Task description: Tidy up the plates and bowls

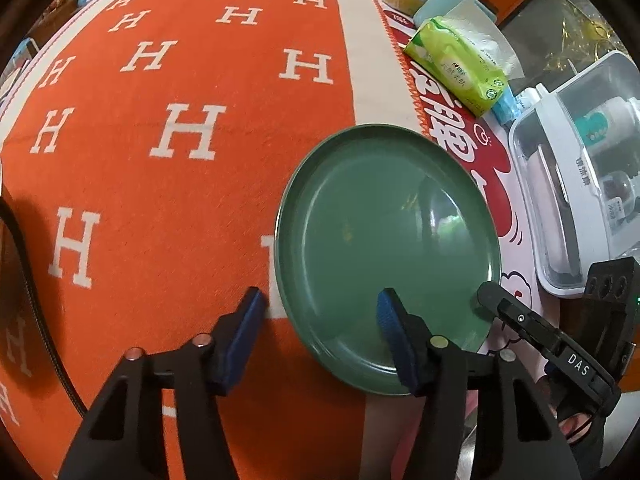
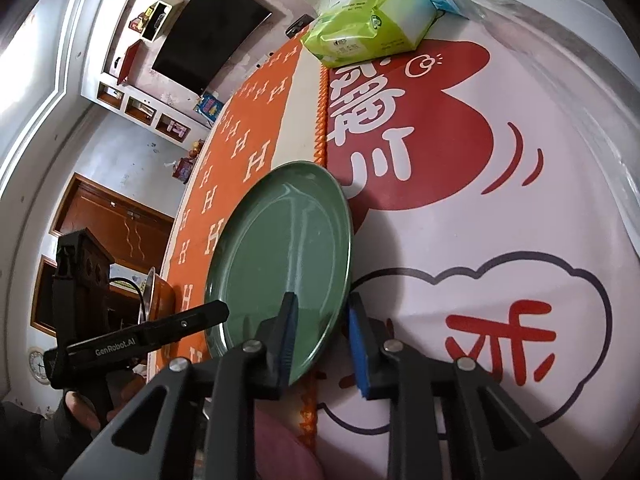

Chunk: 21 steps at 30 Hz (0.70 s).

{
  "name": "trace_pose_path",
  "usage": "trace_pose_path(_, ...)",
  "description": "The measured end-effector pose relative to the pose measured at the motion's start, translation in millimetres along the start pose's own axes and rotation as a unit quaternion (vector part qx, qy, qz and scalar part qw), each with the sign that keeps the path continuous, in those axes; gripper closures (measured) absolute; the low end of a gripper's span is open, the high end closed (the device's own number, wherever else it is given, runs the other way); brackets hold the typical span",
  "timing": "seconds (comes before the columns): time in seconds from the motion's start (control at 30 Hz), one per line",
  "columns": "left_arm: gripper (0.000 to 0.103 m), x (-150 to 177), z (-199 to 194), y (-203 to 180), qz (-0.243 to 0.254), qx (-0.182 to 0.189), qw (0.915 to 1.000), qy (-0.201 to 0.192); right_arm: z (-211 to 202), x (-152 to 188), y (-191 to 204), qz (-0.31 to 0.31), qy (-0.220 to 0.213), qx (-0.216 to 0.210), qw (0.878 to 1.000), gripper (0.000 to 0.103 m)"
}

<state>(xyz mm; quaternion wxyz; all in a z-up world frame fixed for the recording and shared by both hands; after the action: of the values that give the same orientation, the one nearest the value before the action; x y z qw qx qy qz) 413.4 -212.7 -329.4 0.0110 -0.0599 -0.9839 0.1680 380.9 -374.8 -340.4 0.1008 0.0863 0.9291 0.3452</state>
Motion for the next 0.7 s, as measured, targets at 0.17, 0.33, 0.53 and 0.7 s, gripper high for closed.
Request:
trace_pose_path(0.17,0.066,-0.1,0.3,1.3,0.000,-0.017,0.9998,-0.006,-0.7,0.8,-5.6,0.013,-0.002,-0.008,1.000,0.087)
trace_pose_path(0.33,0.076,0.0,-0.6,5.3,-0.011,-0.020,0.9996,-0.017,-0.6,0.5,-8.8,0.019,-0.002,-0.013,1.000,0.092)
trace_pose_path(0.53,0.081,1.1,-1.2,9.2,-0.016,-0.021,0.9995,-0.019,-0.3,-0.3,-9.4,0.022,-0.003,-0.015,1.000,0.093)
trace_pose_path(0.7,0.081,2.1,-1.5,9.5,-0.017,-0.025,0.9994,-0.018,-0.8,1.1,-9.6,0.025,-0.001,-0.012,1.000,0.093)
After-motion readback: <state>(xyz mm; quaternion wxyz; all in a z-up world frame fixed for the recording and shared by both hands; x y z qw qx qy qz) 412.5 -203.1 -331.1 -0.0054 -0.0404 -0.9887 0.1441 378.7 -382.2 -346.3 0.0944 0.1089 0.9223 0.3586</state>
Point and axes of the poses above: each gripper's, at about its wrist camera, not at the fingertips, and z roughly the way its jaws point, y to its left, x to its underside, the point moved 9 cm from there along z, roughly the way its jaws point, and after that the axes turned 15 degrees about y, right-handed, at the moved point
